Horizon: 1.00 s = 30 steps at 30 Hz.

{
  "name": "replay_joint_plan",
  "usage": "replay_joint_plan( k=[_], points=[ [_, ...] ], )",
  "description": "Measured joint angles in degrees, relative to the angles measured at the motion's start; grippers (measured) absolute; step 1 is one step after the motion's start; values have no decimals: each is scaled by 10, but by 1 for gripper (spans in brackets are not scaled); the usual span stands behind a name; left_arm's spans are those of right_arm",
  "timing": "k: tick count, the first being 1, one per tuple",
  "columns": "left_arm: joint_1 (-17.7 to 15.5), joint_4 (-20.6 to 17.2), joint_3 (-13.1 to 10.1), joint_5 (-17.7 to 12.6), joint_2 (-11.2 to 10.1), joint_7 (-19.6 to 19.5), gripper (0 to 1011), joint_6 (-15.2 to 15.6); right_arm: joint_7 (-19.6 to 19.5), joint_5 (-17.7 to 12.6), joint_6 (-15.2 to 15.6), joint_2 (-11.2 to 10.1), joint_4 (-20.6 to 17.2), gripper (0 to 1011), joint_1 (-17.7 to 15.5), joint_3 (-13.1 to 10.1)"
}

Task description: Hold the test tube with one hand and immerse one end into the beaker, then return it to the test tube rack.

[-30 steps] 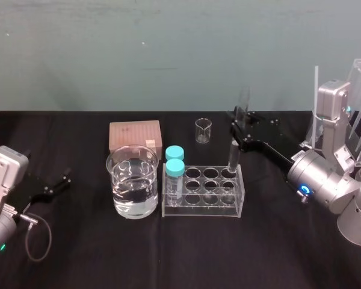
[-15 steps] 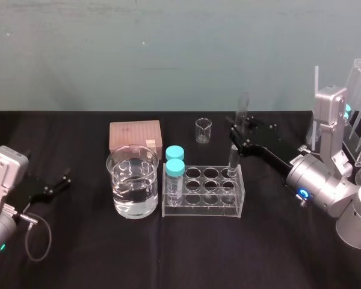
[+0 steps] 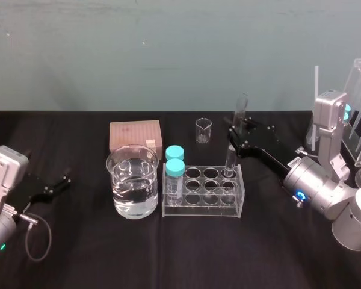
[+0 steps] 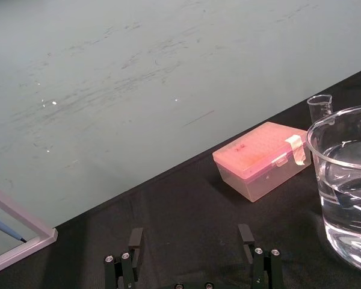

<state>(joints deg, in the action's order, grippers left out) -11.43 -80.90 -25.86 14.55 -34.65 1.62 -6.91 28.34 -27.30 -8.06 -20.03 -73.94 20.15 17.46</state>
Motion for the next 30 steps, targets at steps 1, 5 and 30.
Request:
replay_joint_plan(
  k=[1, 5, 30],
  points=[
    [0, 0, 0, 0, 0, 0, 1000, 0, 0, 0, 0, 0, 1, 226, 0, 0],
    [0, 0, 0, 0, 0, 0, 1000, 0, 1, 2, 0, 0, 2, 227, 1, 1],
    [0, 0, 0, 0, 0, 0, 1000, 0, 9, 11, -22, 13, 43, 227, 6, 1]
  ],
)
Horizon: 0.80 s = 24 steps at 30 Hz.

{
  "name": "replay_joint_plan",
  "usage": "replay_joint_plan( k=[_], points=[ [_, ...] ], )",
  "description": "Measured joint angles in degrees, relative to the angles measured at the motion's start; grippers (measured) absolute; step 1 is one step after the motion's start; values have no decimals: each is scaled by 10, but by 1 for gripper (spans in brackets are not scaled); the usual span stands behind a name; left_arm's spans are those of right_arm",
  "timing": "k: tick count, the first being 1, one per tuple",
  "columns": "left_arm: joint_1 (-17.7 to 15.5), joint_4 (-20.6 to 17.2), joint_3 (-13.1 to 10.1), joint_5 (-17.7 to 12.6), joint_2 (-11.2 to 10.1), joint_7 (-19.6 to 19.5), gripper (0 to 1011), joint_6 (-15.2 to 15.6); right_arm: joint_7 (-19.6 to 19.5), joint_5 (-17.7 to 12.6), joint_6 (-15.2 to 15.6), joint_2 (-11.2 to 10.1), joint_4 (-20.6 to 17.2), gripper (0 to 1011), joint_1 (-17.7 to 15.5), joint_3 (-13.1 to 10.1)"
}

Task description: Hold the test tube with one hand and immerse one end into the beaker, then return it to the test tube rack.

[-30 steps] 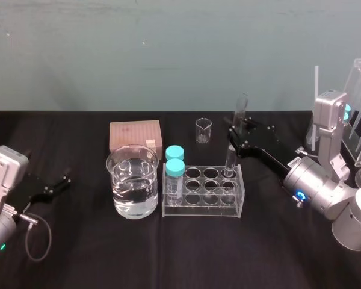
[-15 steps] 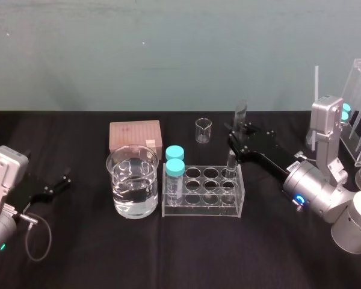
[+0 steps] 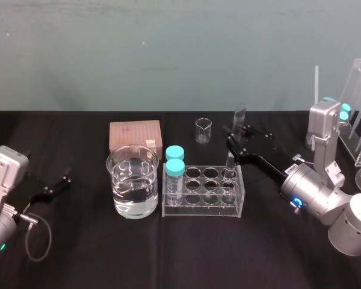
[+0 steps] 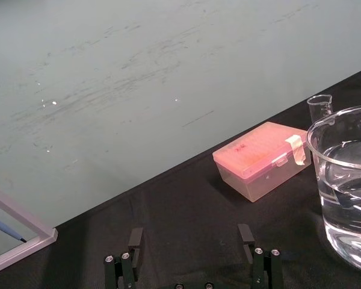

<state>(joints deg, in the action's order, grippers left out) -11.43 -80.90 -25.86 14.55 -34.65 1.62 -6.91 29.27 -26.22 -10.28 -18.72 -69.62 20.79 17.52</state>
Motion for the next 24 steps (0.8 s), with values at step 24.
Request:
replay_joint_plan(
  k=[24],
  points=[
    [0, 0, 0, 0, 0, 0, 1000, 0, 11, 5, -18, 10, 42, 226, 9, 0]
  ],
)
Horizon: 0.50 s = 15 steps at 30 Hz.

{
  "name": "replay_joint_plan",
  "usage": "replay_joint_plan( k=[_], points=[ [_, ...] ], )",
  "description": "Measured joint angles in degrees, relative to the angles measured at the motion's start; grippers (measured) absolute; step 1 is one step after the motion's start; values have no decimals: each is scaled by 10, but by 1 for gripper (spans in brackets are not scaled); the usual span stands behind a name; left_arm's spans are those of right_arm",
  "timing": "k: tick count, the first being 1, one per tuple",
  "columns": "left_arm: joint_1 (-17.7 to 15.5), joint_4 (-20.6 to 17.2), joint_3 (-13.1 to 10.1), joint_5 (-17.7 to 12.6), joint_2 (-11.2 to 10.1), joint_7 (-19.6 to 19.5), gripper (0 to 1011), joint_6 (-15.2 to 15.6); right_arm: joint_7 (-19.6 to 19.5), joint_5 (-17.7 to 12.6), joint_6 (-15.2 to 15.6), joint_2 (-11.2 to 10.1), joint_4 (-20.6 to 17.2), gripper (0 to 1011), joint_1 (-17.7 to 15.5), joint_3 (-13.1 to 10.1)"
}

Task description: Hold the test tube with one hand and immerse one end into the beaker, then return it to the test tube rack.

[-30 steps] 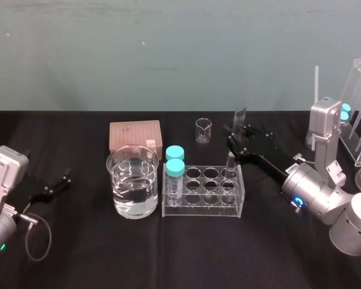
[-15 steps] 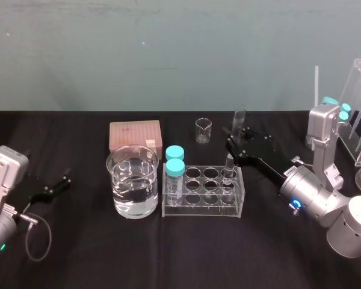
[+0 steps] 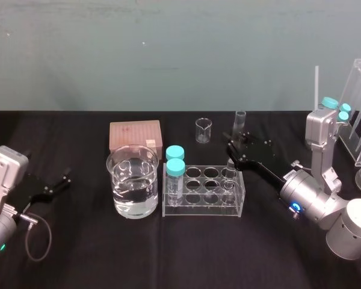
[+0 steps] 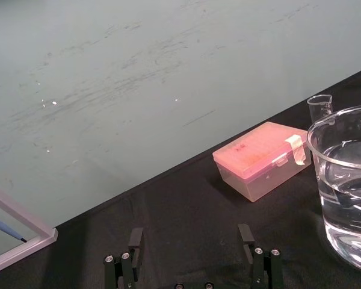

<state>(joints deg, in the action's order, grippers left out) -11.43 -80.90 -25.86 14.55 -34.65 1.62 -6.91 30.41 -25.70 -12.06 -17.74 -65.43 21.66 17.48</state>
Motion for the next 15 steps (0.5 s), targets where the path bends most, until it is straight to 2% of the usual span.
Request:
replay_joint_plan(
  k=[15],
  points=[
    [0, 0, 0, 0, 0, 0, 1000, 0, 9, -1, -3, 5, 10, 226, 5, 0]
  ],
)
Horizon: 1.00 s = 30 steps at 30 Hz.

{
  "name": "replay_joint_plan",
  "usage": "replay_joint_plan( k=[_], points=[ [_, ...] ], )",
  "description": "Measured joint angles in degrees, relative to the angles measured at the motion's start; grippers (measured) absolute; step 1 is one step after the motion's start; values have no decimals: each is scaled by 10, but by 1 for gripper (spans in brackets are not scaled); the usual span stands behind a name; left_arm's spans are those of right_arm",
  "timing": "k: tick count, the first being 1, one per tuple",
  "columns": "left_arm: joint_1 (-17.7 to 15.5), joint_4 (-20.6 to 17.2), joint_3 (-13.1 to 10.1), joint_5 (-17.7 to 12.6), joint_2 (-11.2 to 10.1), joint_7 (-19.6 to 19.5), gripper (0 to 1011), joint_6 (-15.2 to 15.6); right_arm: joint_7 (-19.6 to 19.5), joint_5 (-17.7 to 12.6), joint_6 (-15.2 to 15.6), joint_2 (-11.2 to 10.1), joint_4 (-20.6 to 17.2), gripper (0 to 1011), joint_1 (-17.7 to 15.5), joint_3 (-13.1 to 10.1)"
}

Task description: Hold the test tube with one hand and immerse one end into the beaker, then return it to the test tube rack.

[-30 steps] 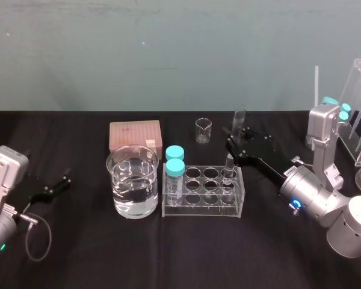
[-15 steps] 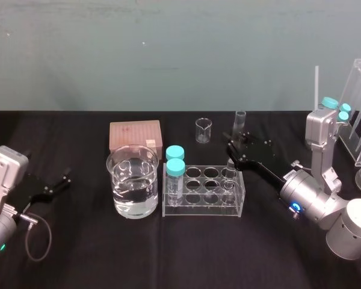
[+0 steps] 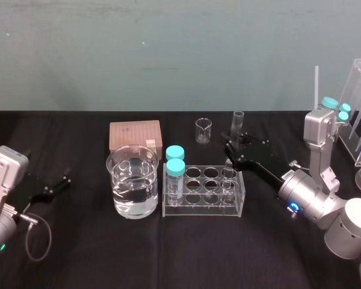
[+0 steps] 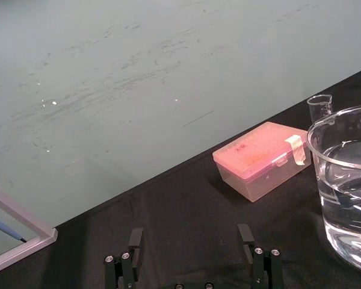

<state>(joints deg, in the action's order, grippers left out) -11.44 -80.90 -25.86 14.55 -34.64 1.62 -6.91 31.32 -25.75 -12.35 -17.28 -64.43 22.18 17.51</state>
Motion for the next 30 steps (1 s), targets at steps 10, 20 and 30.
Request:
replay_joint_plan(
  k=[10, 20, 30],
  points=[
    [0, 0, 0, 0, 0, 0, 1000, 0, 3, -1, 3, 0, 0, 226, 0, 3],
    [0, 0, 0, 0, 0, 0, 1000, 0, 2, 3, 5, -1, 3, 227, 1, 6],
    [0, 0, 0, 0, 0, 0, 1000, 0, -2, 7, 9, -1, 4, 227, 1, 8]
  ],
)
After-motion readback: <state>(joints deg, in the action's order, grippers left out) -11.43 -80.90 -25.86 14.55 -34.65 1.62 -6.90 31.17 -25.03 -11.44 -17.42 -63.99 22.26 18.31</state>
